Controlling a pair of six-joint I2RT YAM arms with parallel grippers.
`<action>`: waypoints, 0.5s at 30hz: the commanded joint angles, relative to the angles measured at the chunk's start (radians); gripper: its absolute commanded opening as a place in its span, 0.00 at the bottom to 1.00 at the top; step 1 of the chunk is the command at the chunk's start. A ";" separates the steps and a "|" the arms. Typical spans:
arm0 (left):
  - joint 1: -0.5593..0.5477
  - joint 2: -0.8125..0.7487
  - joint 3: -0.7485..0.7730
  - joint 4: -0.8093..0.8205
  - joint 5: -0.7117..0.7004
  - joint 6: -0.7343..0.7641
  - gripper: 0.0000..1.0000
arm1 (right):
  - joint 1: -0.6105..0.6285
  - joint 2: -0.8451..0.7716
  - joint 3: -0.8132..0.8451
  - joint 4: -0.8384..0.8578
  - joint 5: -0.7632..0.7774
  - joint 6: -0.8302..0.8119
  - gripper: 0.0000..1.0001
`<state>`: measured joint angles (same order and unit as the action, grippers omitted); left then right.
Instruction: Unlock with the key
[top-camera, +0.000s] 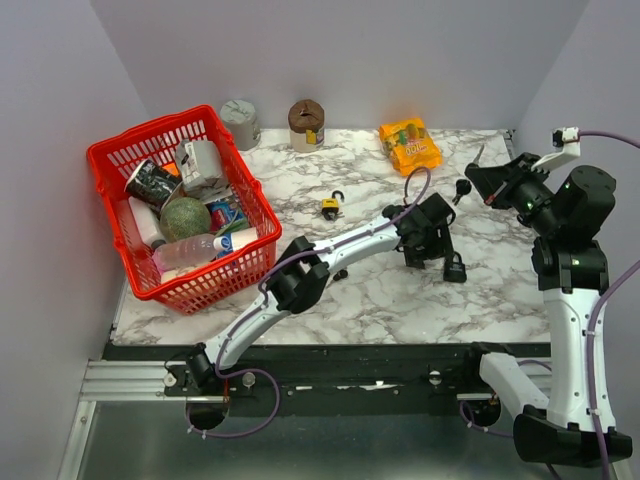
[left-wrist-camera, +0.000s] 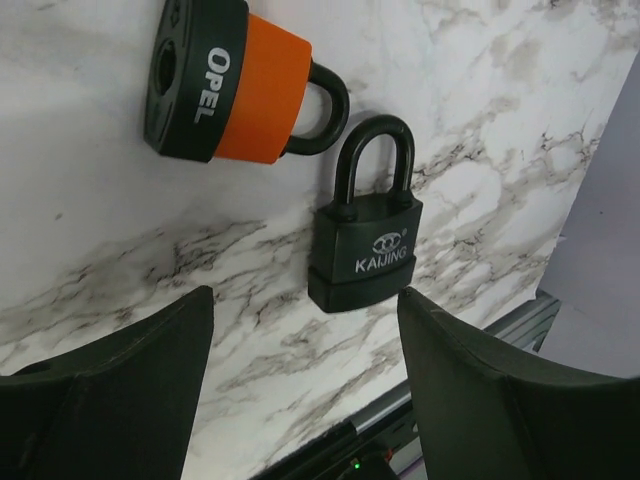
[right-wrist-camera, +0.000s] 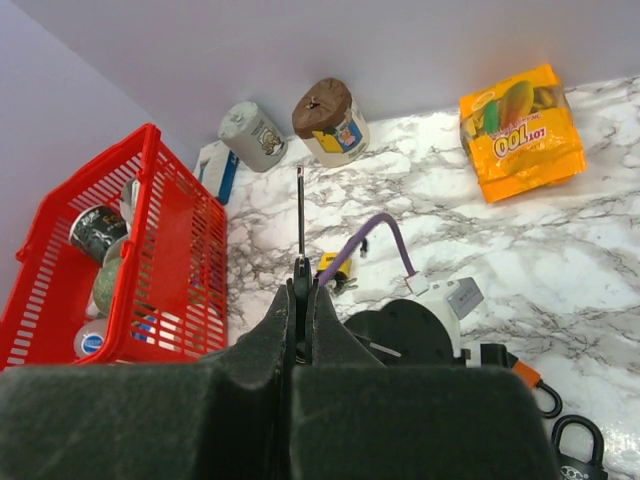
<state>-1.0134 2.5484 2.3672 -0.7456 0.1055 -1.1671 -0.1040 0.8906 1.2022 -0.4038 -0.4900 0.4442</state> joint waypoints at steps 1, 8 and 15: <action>-0.028 0.088 0.052 0.116 0.005 -0.052 0.77 | 0.004 -0.005 -0.030 0.029 -0.038 -0.002 0.01; -0.031 0.151 0.066 0.172 0.026 -0.104 0.72 | 0.004 0.002 -0.033 0.033 -0.030 -0.024 0.01; -0.033 0.180 0.069 0.086 0.037 -0.089 0.58 | 0.004 0.027 -0.044 0.045 -0.035 -0.025 0.01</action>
<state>-1.0393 2.6682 2.4294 -0.5686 0.1429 -1.2697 -0.1040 0.9047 1.1748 -0.3897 -0.5030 0.4351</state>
